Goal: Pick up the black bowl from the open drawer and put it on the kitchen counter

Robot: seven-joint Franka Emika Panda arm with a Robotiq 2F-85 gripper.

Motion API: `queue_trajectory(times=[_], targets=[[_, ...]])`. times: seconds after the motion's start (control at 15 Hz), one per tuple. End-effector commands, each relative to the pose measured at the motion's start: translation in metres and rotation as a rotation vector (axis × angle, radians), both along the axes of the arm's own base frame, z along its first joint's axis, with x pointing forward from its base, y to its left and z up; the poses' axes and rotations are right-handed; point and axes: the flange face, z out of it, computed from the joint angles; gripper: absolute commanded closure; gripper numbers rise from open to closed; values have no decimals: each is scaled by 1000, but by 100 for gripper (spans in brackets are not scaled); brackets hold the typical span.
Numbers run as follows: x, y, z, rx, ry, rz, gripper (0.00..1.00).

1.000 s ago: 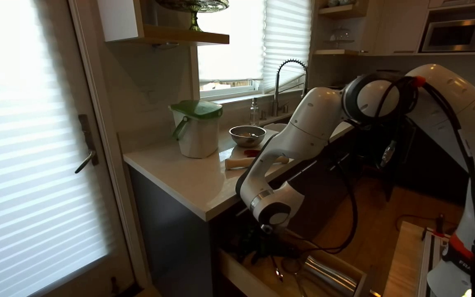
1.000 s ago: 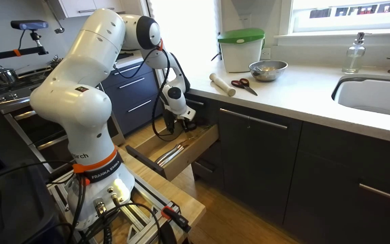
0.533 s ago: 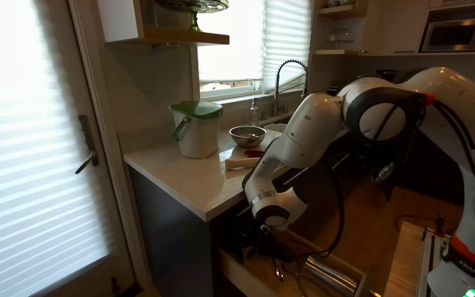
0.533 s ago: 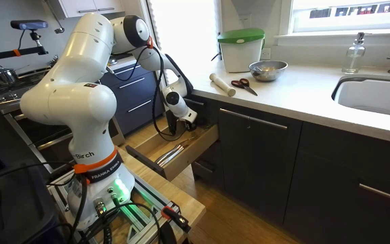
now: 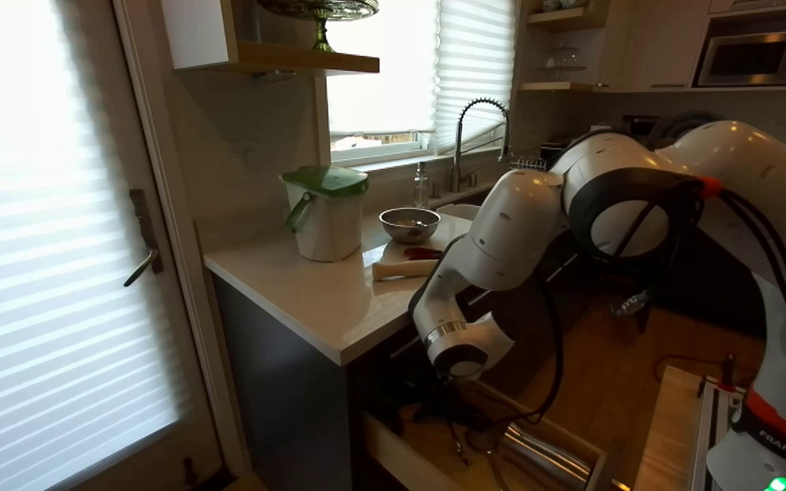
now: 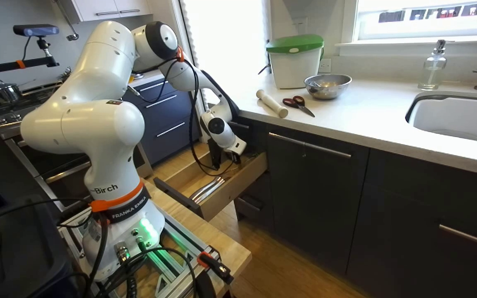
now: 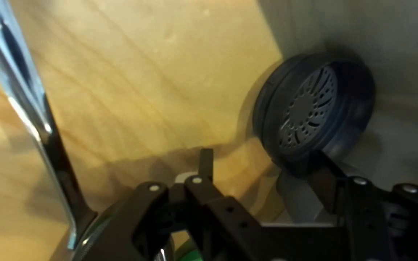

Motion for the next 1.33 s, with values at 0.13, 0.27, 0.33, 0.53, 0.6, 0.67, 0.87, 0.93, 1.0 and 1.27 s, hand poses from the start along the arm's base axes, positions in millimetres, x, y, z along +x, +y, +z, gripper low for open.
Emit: queue_trajectory(times=[0.13,0.27,0.33,0.53,0.6,0.67,0.87,0.93,1.0,1.27], targets=[[-14,5,-21,-18,25,43,36],[-15,7,-21,-30,27,57,37],[-16,8,-21,-33,27,62,39],[-19,8,-21,-48,36,72,73],[-20,9,-21,-52,40,76,80],[-21,10,-21,-56,40,80,88],[-19,14,-14,-57,32,88,100],[-20,14,-13,-62,34,86,99],[-22,13,-12,-66,35,86,97],[-40,7,-2,-67,61,90,97]])
